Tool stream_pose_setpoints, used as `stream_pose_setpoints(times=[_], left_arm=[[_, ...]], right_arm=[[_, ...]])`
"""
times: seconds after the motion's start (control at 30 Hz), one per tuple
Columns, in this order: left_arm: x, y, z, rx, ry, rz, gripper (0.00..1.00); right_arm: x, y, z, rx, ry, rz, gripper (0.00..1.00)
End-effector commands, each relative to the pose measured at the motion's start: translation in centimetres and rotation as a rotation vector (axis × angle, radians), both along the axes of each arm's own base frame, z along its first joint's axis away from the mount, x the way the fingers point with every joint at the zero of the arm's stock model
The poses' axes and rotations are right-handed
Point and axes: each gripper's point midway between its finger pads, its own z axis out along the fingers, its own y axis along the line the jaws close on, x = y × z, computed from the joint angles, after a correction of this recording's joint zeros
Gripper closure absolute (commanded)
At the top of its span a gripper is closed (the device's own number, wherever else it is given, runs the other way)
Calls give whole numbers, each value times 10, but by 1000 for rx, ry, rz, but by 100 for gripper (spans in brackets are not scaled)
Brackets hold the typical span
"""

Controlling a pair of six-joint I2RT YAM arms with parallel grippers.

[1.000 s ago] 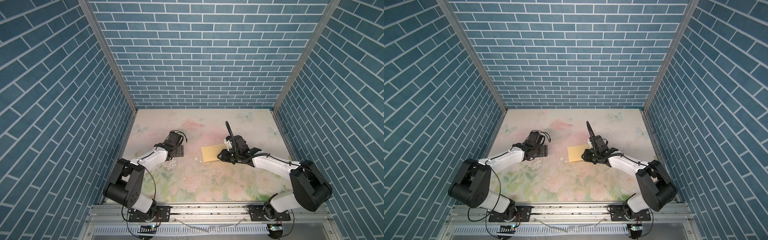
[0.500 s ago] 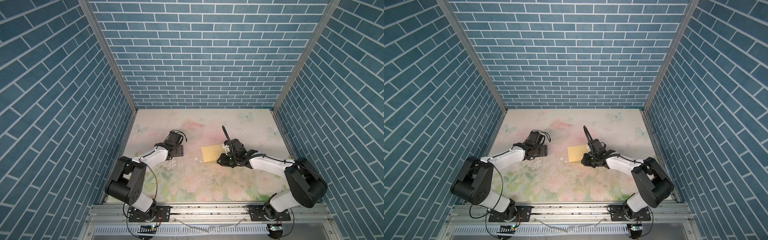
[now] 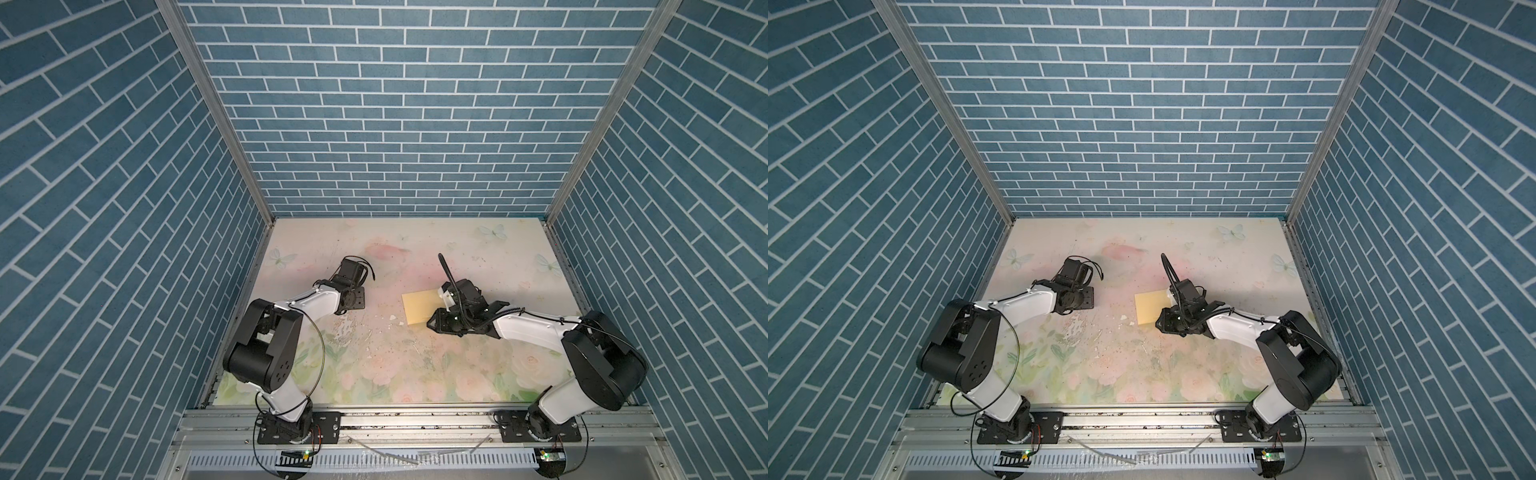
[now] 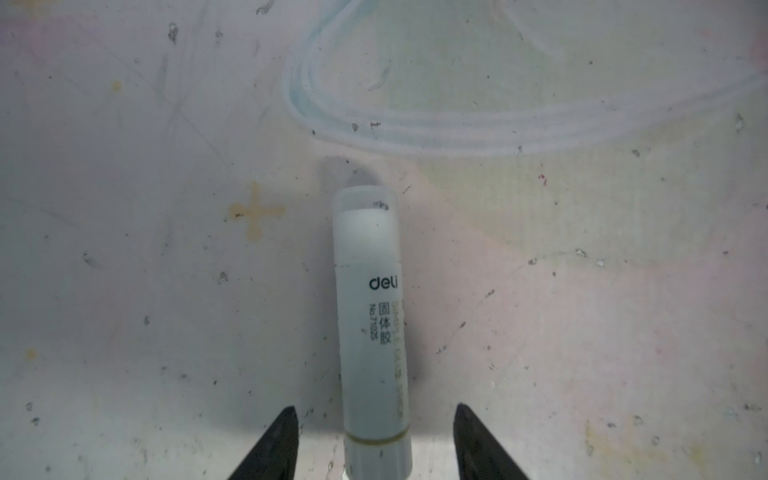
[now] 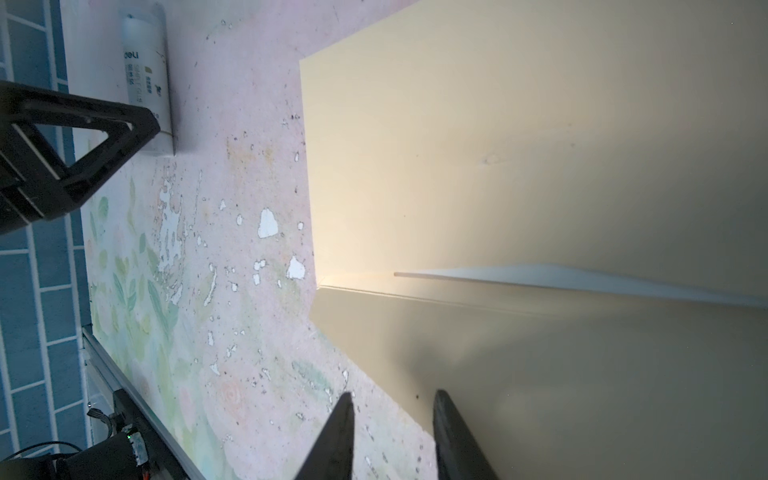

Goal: Place the letter into the envelope and seal it
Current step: 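Lower the left gripper and grasp the white glue stick, then lift the glue stick with the left gripper while the right gripper reaches its cap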

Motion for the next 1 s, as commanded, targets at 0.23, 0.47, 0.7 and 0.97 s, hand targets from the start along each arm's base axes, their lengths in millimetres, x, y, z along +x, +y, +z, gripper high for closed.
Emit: stream_pose_setpoints(times=[0.23,0.47,0.7,0.97], left_arm=[[14,2,-7,-3,14,2,56],[16,2,-13,-9,30,0,70],[20,-2,-12,-10,22,-42,93],[36,-30,55,-153,-260,-178,100]], right_arm=[[11,-1,41,20,-128,-2,49],[11,-6,48,6,-161,-2,39],[16,-12,61,-13,-225,-3,31],[31,-13,95,-49,-347,23,22]])
